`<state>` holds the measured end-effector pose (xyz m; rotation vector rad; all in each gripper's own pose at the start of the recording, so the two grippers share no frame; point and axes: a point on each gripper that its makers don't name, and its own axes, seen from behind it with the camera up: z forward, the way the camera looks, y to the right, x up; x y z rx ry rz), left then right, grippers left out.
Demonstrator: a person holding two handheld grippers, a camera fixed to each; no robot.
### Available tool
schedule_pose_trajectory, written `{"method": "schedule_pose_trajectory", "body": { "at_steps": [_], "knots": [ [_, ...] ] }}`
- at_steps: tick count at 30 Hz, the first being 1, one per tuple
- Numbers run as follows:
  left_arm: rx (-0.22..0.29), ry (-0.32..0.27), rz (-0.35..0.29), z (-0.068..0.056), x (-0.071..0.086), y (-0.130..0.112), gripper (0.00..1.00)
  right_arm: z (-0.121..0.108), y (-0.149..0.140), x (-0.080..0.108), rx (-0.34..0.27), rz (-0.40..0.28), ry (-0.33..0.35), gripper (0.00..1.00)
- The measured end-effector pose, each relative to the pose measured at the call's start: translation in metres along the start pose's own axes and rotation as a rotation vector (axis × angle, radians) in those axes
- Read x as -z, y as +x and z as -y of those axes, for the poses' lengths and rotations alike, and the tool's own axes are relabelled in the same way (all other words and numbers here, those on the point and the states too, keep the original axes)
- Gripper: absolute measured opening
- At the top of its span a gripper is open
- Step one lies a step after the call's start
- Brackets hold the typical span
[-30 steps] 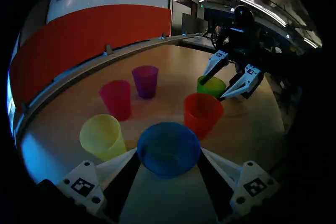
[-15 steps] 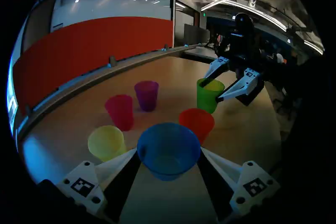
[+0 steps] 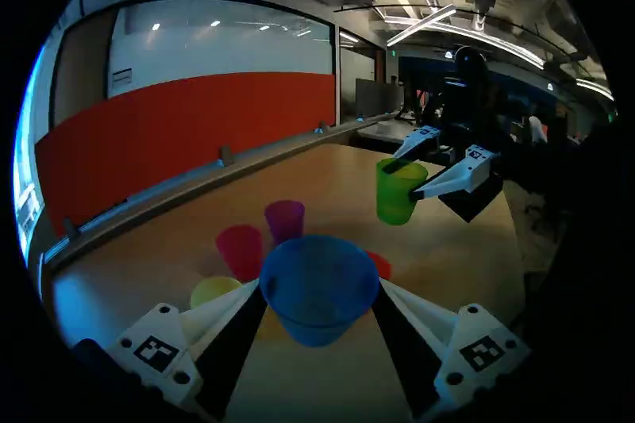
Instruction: Pour water
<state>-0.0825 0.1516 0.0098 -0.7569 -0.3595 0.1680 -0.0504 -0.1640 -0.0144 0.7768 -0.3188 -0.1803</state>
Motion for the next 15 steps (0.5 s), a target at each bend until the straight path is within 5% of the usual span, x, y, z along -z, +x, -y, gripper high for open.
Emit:
{"method": "schedule_pose_trajectory", "body": {
  "at_steps": [15],
  "knots": [
    [0.003, 0.039, -0.114, -0.001, 0.029, 0.045, 0.87, 0.01, 0.045, 0.014, 0.021, -0.105, -0.011, 0.91]
  ]
}}
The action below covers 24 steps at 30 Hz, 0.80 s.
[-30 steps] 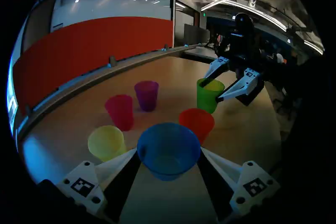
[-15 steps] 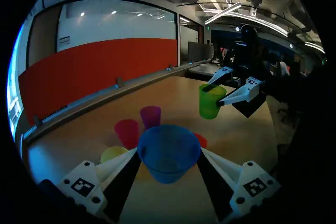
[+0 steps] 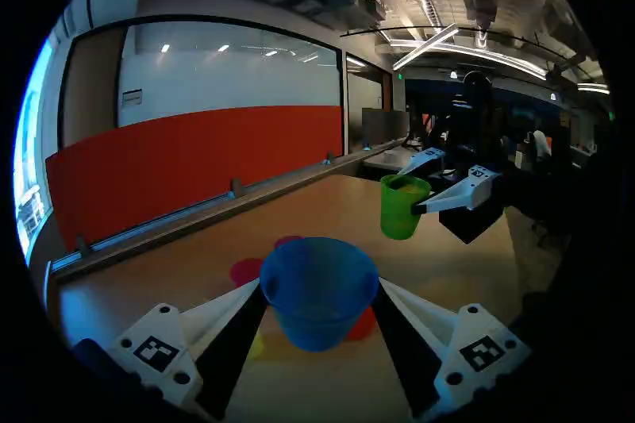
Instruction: Pour water
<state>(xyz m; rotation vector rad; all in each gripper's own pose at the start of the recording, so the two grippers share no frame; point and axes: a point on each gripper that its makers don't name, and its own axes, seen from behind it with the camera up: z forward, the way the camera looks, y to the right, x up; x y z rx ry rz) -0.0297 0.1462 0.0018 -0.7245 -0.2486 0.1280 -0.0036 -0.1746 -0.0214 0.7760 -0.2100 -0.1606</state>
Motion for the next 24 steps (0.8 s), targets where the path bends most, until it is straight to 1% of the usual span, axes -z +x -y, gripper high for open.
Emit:
{"method": "schedule_pose_trajectory", "body": {
  "at_steps": [6, 9, 14, 18, 24],
  "knots": [
    [0.018, -0.009, -0.042, -0.006, 0.003, 0.01, 0.87, 0.005, 0.011, 0.001, 0.007, -0.035, 0.007, 0.91],
    [0.026, -0.016, -0.046, -0.008, 0.002, 0.01, 0.87, 0.008, 0.016, 0.002, 0.013, -0.05, 0.011, 0.91],
    [0.022, -0.01, -0.055, -0.008, 0.002, 0.013, 0.87, 0.01, 0.023, 0.002, 0.016, -0.071, 0.011, 0.9],
    [0.024, -0.022, -0.063, -0.012, 0.001, 0.016, 0.87, 0.01, 0.028, 0.002, 0.01, -0.091, 0.009, 0.91],
    [0.043, -0.039, -0.084, -0.017, -0.001, 0.02, 0.87, 0.008, 0.033, 0.001, -0.008, -0.118, 0.007, 0.91]
  ]
}}
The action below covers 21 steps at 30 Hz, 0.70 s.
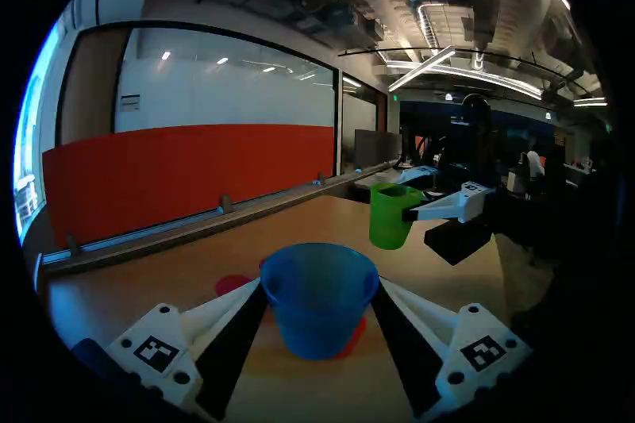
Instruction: Pour water
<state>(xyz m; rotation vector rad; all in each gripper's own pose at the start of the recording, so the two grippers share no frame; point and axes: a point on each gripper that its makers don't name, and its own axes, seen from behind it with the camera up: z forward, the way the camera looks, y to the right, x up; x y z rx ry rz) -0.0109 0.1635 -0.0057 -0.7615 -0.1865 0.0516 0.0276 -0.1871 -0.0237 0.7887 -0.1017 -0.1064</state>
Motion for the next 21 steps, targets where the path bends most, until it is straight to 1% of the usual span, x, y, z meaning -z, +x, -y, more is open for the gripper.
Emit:
{"method": "schedule_pose_trajectory", "body": {
  "at_steps": [5, 12, 15, 21],
  "knots": [
    [0.003, -0.004, 0.001, 0.0, -0.002, -0.003, 0.87, -0.001, 0.003, -0.001, 0.003, -0.006, 0.002, 0.91],
    [-0.014, -0.007, 0.005, -0.003, -0.003, -0.008, 0.87, -0.001, 0.007, -0.002, 0.037, -0.009, 0.003, 0.91],
    [-0.018, -0.013, 0.004, -0.006, -0.005, -0.011, 0.87, -0.002, 0.008, -0.003, 0.055, -0.005, 0.002, 0.9],
    [-0.015, -0.04, 0.01, -0.018, -0.01, -0.019, 0.87, -0.005, 0.014, -0.005, 0.105, -0.008, -0.012, 0.91]
  ]
}}
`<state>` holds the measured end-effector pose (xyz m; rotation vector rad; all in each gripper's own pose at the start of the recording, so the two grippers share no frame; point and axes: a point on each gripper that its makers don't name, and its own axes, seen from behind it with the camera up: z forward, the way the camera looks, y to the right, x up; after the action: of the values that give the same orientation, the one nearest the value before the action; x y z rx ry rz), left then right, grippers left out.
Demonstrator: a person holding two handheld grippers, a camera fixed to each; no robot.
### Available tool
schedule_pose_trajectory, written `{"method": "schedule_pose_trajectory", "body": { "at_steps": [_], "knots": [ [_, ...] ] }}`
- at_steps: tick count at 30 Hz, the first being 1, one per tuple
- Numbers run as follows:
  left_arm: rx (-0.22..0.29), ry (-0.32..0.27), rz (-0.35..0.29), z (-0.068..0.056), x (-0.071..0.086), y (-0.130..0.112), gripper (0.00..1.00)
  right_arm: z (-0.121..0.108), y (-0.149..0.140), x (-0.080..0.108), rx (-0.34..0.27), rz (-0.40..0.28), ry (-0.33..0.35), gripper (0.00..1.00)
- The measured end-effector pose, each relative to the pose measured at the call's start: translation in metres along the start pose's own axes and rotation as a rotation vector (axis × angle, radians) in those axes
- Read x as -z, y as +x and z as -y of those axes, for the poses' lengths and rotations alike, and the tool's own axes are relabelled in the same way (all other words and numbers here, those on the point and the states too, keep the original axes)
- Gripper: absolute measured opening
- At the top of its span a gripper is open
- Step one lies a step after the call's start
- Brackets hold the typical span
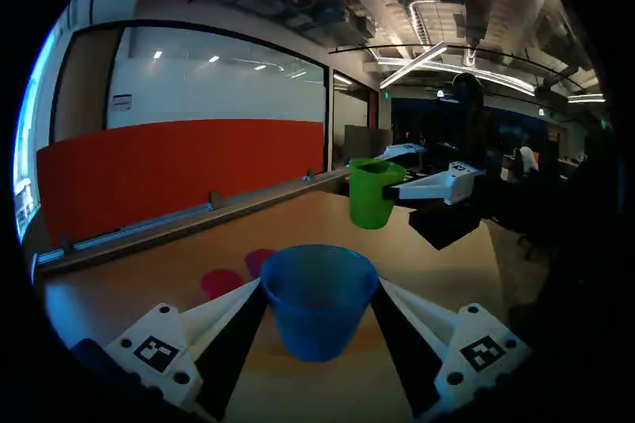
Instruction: Pour water
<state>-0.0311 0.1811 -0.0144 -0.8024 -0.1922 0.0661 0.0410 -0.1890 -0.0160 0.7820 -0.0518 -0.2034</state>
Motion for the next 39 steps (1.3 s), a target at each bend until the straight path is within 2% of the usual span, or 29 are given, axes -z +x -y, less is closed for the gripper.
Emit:
{"method": "schedule_pose_trajectory", "body": {
  "at_steps": [20, 32, 39],
  "knots": [
    [-0.009, -0.056, 0.004, -0.027, -0.014, -0.008, 0.87, 0.001, 0.035, -0.01, 0.126, -0.071, -0.011, 0.91],
    [-0.026, -0.078, -0.005, -0.04, -0.023, -0.01, 0.87, 0.007, 0.045, -0.016, 0.228, -0.084, -0.013, 0.9],
    [-0.018, -0.091, -0.016, -0.046, -0.028, -0.011, 0.87, 0.007, 0.049, -0.019, 0.285, -0.078, -0.015, 0.9]
  ]
}}
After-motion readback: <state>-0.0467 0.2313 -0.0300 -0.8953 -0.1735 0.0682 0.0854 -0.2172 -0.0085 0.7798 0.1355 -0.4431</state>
